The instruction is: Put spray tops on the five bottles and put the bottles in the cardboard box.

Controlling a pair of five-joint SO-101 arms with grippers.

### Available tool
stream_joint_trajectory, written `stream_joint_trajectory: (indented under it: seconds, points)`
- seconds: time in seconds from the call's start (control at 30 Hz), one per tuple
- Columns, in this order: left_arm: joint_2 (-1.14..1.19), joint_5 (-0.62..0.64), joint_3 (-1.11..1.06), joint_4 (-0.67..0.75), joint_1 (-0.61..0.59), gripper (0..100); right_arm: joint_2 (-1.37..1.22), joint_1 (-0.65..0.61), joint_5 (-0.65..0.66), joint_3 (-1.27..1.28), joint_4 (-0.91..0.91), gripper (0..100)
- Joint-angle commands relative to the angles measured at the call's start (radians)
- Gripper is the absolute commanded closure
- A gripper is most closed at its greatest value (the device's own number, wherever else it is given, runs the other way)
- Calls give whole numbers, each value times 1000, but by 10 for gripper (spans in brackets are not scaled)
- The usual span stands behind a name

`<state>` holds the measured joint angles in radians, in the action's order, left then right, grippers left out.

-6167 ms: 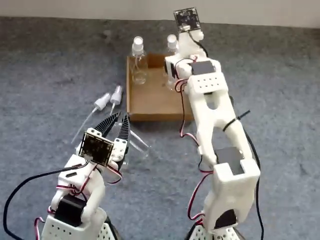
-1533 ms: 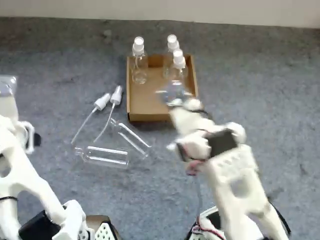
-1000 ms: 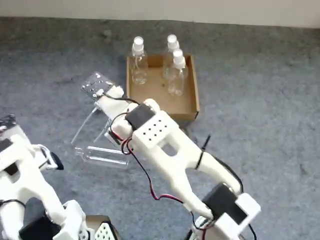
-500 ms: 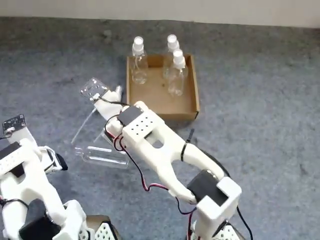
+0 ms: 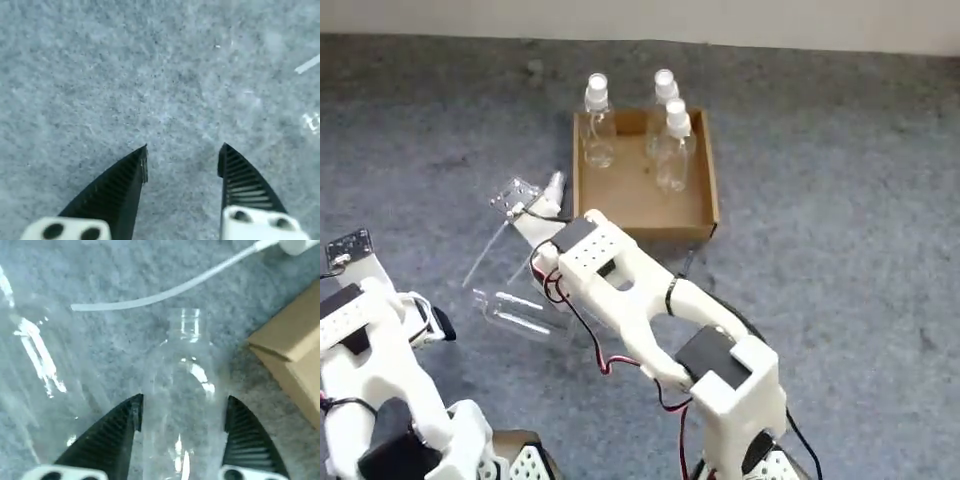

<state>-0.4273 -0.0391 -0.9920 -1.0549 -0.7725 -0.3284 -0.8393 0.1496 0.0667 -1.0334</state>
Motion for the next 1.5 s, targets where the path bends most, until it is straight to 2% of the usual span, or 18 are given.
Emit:
stream_joint_trajectory:
  seconds: [0.0, 0.07, 0.2, 0.33, 0.43, 0.6, 0.77, 0.9, 1.0, 1.17, 1.3, 1.47]
  points:
    - [-5, -8, 1, 14, 21, 796, 24, 10, -8, -45, -1, 933]
    - [-5, -8, 1, 14, 21, 796, 59, 13, -8, -48, -77, 992]
    - [-1, -9, 1, 14, 21, 796, 228, 53, -8, -101, -268, 995]
    - [-5, -9, 5, 14, 42, 794, 427, 151, -3, -153, -499, 995]
    - [-5, -12, 12, 14, 96, 794, 553, 292, 12, -151, -625, 995]
    - [-7, -160, 120, 8, 165, 796, 668, 656, 239, -125, -727, 995]
    - [1, -239, 289, 6, 177, 796, 674, 1040, 476, 59, -595, 995]
    - [28, -299, 452, -66, 260, 797, 670, 1211, 554, 272, -374, 995]
    - [133, -302, 644, -199, 380, 797, 673, 1257, 566, 407, -243, 995]
    - [424, -304, 1032, -368, 555, 797, 677, 1260, 568, 545, -125, 994]
    - [664, -307, 1320, -420, 613, 797, 674, 1265, 568, 599, -48, 994]
    - [947, -311, 1616, -462, 631, 803, 671, 1268, 569, 605, -41, 994]
